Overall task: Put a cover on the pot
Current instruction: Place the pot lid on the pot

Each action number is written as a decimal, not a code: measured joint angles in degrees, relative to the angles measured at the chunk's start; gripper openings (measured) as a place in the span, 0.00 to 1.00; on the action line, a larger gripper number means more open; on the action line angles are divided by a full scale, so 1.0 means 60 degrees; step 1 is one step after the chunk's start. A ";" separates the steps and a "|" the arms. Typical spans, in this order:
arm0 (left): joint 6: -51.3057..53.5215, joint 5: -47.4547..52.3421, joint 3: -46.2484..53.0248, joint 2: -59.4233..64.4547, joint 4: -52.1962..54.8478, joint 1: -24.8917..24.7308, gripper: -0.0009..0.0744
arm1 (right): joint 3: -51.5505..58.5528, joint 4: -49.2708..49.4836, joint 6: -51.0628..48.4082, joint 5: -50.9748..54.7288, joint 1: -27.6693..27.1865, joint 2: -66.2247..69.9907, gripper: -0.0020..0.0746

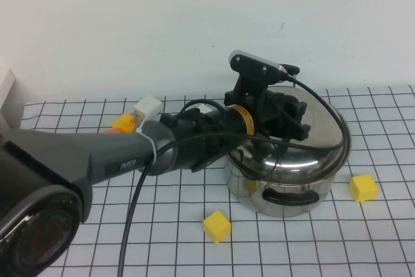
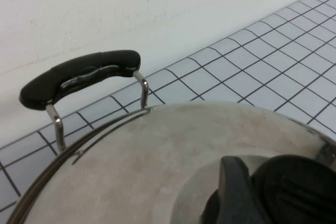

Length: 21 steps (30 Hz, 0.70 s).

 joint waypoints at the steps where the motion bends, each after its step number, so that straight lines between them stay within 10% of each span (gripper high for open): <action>1: -0.0136 0.0003 0.0000 0.0000 0.0059 0.0000 0.45 | 0.0000 0.0000 0.0000 0.0000 0.0000 0.0000 0.04; 16: -0.1077 0.0080 -0.0055 0.0000 0.0653 0.0000 0.45 | 0.0000 0.0000 0.0000 0.0000 0.0000 0.0000 0.04; 21: -0.0744 0.0218 -0.0031 -0.0150 0.0653 0.0000 0.66 | 0.0000 0.0000 0.0000 0.0000 0.0000 0.0000 0.04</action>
